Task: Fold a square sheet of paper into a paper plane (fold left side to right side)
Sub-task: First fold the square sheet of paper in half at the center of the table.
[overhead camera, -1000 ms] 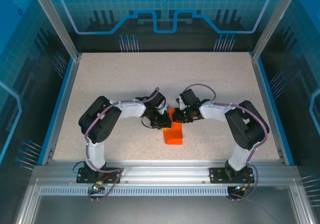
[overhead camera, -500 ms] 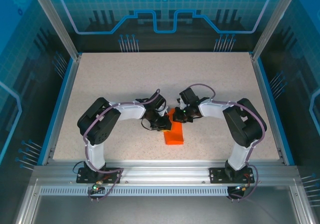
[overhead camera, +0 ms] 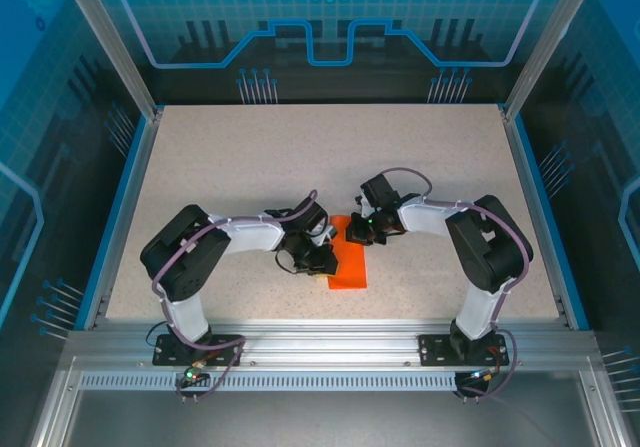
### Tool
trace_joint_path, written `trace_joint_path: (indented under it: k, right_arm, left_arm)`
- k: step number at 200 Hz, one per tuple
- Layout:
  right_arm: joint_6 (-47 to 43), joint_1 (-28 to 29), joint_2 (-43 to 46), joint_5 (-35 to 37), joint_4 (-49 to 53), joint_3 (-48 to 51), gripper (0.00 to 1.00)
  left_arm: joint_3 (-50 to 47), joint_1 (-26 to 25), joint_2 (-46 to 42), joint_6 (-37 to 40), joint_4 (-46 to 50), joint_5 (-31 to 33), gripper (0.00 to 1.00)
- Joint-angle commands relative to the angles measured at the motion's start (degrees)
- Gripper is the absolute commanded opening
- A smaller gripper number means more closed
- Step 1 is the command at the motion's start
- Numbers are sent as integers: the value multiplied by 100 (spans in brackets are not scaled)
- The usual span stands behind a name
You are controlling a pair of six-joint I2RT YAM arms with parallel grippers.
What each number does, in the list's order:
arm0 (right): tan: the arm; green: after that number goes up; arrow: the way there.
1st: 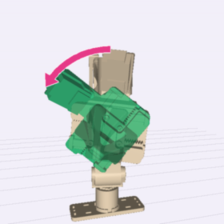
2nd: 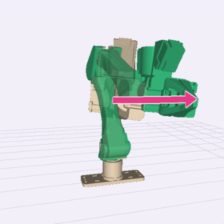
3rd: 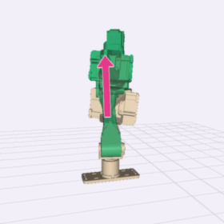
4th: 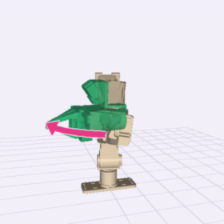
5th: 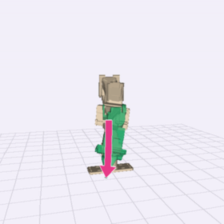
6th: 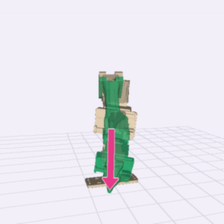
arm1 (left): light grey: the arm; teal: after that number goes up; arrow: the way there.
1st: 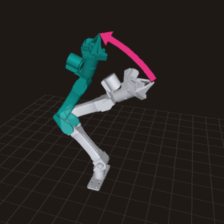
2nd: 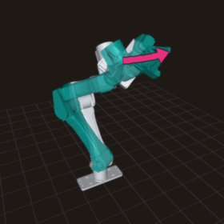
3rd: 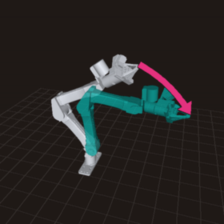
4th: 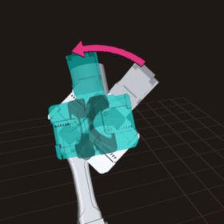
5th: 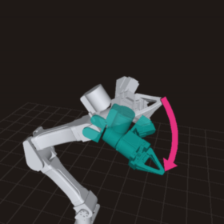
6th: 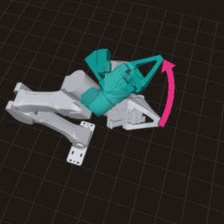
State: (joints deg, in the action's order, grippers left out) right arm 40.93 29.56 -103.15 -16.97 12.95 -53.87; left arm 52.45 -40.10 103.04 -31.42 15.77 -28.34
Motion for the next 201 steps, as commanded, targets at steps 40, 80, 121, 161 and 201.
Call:
trace_joint_path:
  k: [40,80,121,161,201]
  right_arm:
    - [28,-91,-399,529,472,184,5]
    - [29,-95,-445,515,474,176,5]
    - [29,-91,-455,518,469,175,6]
    - [21,-91,-461,504,480,166,6]
    - [26,-82,-461,497,480,166,5]
  left_arm:
    - [-467,-217,-175,-39,555,-186,16]
    - [-668,-318,-360,-46,423,-292,16]
    - [-766,-414,-469,-31,458,-308,17]
    - [-855,-413,-594,-49,477,-272,17]
    - [-803,-403,-864,-57,471,-266,17]
